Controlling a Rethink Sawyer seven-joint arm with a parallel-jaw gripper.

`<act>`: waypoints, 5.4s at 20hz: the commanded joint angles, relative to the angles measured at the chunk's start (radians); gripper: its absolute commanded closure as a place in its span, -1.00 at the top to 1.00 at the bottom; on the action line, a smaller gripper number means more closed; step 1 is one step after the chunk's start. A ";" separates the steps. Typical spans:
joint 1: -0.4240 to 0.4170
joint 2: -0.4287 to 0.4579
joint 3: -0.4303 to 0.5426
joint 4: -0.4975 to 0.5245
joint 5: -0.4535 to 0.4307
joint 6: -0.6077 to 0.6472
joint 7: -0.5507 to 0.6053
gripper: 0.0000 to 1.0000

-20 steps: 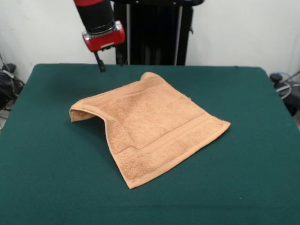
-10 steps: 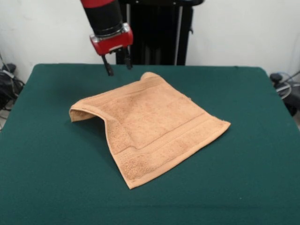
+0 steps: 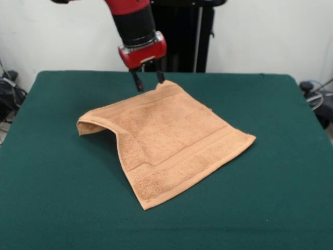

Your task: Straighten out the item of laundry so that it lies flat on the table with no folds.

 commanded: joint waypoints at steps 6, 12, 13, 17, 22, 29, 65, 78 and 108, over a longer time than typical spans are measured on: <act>0.103 -0.031 0.021 -0.114 0.137 -0.012 0.179 1.00; 0.137 0.020 -0.024 -0.139 0.114 -0.083 0.183 1.00; 0.134 0.035 -0.025 -0.148 0.113 -0.086 0.179 1.00; 0.120 0.075 -0.025 -0.175 0.098 -0.092 0.150 1.00; 0.094 0.095 -0.021 -0.200 0.074 -0.072 0.106 1.00; 0.039 0.100 -0.004 -0.211 0.048 -0.026 0.044 1.00; 0.209 0.133 -0.355 -0.096 -0.183 -0.299 0.193 1.00; 0.474 0.352 -0.658 -0.198 -0.059 -0.643 0.219 1.00; 0.028 0.036 -0.102 -0.083 -0.053 -0.147 0.045 1.00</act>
